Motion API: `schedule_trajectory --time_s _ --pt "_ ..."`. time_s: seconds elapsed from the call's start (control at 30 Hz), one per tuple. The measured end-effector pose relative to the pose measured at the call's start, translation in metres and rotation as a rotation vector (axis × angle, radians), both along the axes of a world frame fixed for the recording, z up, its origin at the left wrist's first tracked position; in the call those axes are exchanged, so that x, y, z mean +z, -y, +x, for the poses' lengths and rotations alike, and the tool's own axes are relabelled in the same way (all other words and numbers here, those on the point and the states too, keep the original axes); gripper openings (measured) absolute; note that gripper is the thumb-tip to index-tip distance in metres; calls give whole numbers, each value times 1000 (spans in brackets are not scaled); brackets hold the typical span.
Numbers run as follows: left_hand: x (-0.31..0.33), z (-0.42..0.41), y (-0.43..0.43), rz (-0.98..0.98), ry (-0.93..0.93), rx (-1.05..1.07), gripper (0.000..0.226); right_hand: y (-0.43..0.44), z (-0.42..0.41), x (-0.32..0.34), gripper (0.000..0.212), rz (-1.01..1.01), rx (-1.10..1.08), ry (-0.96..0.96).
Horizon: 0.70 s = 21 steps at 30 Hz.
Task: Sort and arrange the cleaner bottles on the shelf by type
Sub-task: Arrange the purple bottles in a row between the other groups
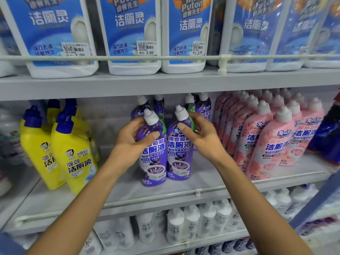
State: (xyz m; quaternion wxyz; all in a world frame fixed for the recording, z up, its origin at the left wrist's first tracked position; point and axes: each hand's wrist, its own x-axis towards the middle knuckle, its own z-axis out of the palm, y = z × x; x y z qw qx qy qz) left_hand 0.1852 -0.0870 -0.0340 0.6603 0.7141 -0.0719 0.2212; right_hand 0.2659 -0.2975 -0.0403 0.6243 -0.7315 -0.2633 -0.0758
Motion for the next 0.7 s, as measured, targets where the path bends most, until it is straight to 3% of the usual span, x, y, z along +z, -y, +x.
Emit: schedule_trajectory --time_s 0.17,0.37,0.47,0.57,0.63,0.7 --pt "-12 0 4 -50 -4 -15 38 5 3 0 56 -34 37 3" --pt "-3 0 0 23 -50 15 37 8 9 5 59 -90 60 7" --pt "8 0 -2 75 -68 29 24 11 12 11 44 -111 82 12" --pt "26 7 -3 -11 -84 93 27 12 27 25 24 -77 -55 119" --pt "37 22 -11 -111 -31 197 29 12 44 34 27 37 -240 139" --pt "44 40 -19 -133 7 267 31 11 60 42 30 -27 -337 178"
